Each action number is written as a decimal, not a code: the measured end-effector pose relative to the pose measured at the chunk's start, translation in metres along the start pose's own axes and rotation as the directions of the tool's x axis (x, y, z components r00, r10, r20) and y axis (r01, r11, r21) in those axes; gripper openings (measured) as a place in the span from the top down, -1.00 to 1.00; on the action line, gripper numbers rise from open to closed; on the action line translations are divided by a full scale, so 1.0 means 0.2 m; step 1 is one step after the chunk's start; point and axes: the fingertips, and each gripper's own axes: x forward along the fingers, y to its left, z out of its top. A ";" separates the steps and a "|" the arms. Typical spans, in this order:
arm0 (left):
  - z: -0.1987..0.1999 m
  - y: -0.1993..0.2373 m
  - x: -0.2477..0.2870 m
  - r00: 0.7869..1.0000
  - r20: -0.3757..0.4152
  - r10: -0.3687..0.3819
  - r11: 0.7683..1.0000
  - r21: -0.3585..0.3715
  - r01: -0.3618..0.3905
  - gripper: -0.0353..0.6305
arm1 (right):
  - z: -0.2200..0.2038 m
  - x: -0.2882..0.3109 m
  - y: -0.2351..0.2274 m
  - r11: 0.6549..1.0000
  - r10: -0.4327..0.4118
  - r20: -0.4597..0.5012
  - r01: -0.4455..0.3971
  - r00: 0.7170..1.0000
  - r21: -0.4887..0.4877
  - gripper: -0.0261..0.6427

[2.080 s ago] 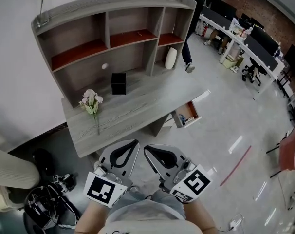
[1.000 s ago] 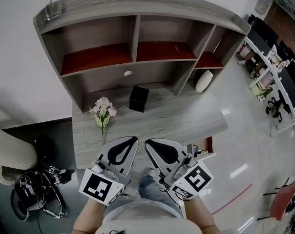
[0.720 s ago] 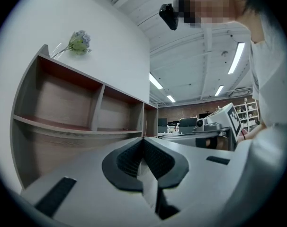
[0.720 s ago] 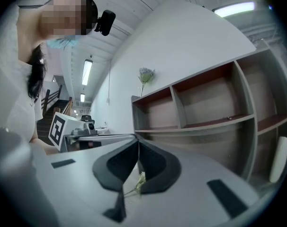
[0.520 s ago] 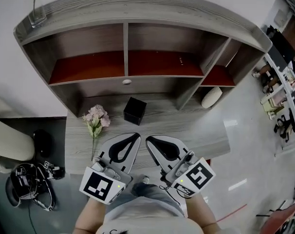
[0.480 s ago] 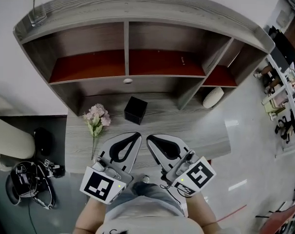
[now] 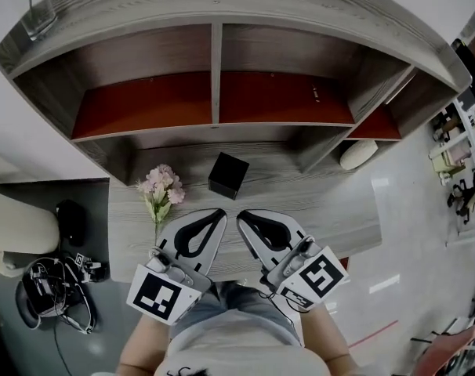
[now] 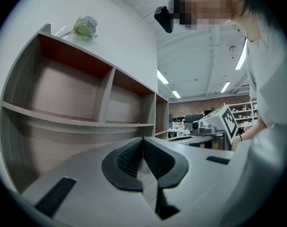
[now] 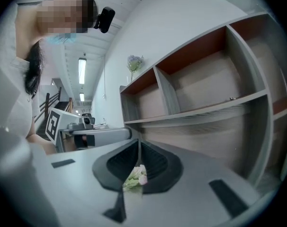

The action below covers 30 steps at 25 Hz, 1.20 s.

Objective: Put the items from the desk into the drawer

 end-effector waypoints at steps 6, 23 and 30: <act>-0.01 0.18 0.05 0.996 -0.004 -0.094 0.996 0.006 0.094 0.86 | -0.13 0.17 -0.09 0.996 -0.085 -0.087 0.085 0.993 -0.008 0.84; -0.12 0.57 0.03 0.988 -0.048 -0.145 0.989 -0.049 0.143 0.86 | -0.70 0.55 -0.42 0.990 -0.124 -0.487 0.076 0.865 -0.117 0.67; -0.14 0.64 -0.01 0.992 -0.051 -0.112 0.992 -0.069 0.108 0.86 | -0.82 0.57 -0.46 0.989 -0.112 -0.575 0.037 0.810 -0.141 0.67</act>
